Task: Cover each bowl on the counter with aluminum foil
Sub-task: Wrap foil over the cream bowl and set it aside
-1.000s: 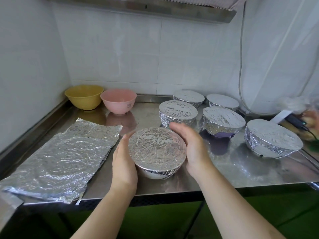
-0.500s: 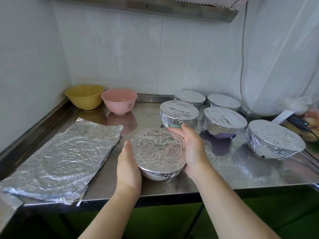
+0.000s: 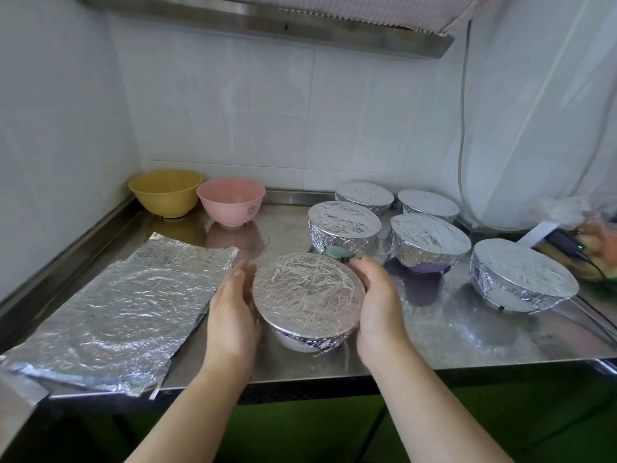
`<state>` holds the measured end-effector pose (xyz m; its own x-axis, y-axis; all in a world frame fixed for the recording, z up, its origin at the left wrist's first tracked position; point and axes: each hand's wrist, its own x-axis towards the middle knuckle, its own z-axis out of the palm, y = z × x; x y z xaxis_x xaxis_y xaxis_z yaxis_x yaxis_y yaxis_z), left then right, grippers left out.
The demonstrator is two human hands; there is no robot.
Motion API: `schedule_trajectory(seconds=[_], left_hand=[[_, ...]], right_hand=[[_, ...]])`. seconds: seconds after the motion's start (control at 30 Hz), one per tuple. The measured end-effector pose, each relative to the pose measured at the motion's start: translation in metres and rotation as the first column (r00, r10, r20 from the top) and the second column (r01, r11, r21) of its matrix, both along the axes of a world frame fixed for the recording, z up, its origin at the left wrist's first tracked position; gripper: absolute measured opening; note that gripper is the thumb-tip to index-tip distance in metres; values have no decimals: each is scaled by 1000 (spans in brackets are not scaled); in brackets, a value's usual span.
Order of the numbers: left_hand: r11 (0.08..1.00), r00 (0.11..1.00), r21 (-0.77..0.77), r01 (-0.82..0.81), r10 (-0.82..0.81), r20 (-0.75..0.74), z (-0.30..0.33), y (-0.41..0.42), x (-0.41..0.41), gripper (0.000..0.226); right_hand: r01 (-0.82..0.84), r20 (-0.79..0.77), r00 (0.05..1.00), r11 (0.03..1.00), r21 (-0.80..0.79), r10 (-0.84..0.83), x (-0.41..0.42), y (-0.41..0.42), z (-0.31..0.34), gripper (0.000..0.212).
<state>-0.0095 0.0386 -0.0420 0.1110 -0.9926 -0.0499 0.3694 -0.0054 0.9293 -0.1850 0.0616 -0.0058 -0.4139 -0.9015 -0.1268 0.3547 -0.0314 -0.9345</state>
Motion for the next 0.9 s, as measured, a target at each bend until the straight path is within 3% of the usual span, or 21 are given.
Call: schedule_trajectory(seconds=[0.07, 0.17, 0.23, 0.33, 0.43, 0.63, 0.8, 0.9], left_hand=[[999, 999, -37, 22, -20, 50, 5, -3, 2, 39], [997, 974, -64, 39, -23, 225, 4, -6, -4, 40], [997, 975, -51, 50, -37, 221, 1, -4, -8, 43], [999, 984, 21, 46, -49, 172, -9, -7, -13, 47], [998, 983, 17, 62, -64, 171, -17, -10, -13, 54], [1000, 982, -21, 5, -1, 188, 0, 1, -12, 47], [997, 976, -43, -68, 75, 205, 4, 17, -17, 40], [984, 965, -12, -176, 175, 198, 10, 28, -27, 42]], right_hand=[[68, 22, 997, 998, 17, -68, 6, 6, -8, 35], [150, 54, 987, 988, -33, -148, 22, 6, -19, 55], [172, 63, 984, 984, -50, -169, 31, 4, -22, 62], [203, 42, 979, 977, -62, -201, 34, 2, -23, 49], [218, 43, 975, 975, -48, -216, 34, 0, -24, 51], [198, 114, 975, 979, -56, -191, 33, 4, -21, 63], [276, 116, 957, 958, -74, -267, 41, 11, -29, 73], [325, 156, 936, 945, -47, -314, 47, 7, -25, 61]])
